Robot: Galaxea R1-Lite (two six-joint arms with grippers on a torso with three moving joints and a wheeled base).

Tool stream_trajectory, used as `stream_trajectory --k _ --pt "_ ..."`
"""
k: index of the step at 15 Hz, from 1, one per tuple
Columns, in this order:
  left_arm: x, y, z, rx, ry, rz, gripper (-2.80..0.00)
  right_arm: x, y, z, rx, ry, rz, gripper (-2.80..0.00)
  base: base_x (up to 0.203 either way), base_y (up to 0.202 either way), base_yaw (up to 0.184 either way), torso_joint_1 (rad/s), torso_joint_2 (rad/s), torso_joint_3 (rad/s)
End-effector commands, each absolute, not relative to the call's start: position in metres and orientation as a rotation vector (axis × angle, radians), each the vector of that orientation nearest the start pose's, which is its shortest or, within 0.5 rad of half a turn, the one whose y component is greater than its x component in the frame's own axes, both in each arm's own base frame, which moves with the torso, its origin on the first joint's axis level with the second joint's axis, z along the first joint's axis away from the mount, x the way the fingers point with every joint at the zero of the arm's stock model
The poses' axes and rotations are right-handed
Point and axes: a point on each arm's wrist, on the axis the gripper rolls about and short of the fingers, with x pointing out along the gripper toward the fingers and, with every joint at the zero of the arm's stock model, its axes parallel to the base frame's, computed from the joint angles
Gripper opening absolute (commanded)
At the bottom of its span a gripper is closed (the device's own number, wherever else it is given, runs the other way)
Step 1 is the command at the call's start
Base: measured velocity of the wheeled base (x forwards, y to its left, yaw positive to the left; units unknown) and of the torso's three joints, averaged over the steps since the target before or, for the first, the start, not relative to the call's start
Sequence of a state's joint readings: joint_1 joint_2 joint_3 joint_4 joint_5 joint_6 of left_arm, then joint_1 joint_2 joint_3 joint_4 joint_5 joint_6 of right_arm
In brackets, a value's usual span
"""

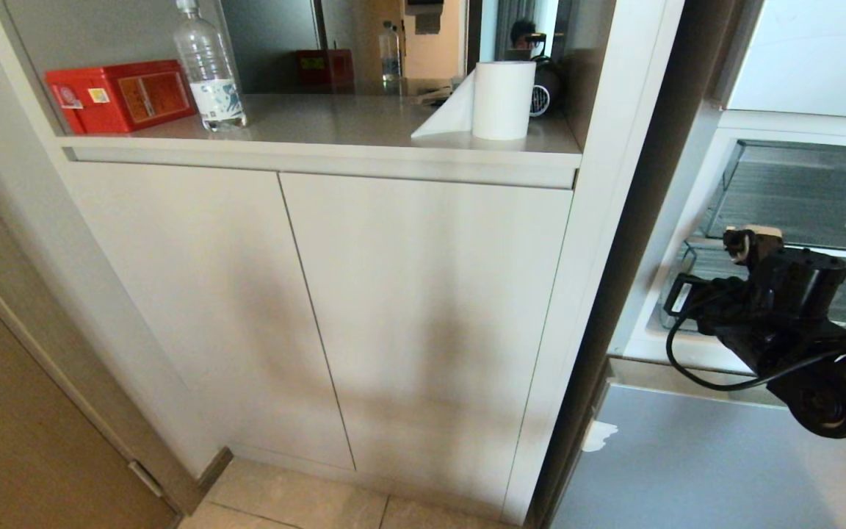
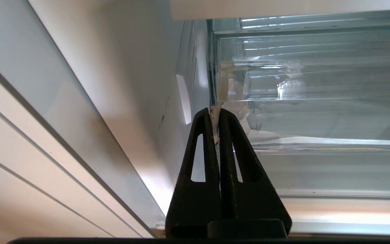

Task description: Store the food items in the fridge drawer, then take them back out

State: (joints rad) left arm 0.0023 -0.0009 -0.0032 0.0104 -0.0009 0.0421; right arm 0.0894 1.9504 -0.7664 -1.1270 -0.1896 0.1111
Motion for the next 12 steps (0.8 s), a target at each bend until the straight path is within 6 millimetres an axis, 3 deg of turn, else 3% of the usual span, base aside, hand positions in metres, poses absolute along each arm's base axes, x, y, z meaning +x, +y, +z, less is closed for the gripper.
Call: stream_trajectory --k 1,4,8,12 --pt "-0.023 0.0 0.075 0.043 0.004 0.001 -2.8 0.34 0.028 0.145 0.107 0.035 -0.094 -2.8 0.0 0.0 0.0 0.0 0.0 0.0" --pt "-0.023 0.0 0.075 0.041 0.006 0.002 -2.8 0.325 0.026 0.148 0.115 0.043 -0.094 -2.8 0.0 0.0 0.0 0.0 0.0 0.0" --pt "-0.023 0.0 0.075 0.043 0.006 0.001 -2.8 0.289 0.023 0.153 0.13 0.057 -0.093 -2.8 0.0 0.0 0.0 0.0 0.0 0.0" --pt "-0.023 0.0 0.075 0.043 0.005 0.001 -2.8 0.271 0.022 0.152 0.13 0.074 -0.095 -2.8 0.0 0.0 0.0 0.0 0.0 0.0"
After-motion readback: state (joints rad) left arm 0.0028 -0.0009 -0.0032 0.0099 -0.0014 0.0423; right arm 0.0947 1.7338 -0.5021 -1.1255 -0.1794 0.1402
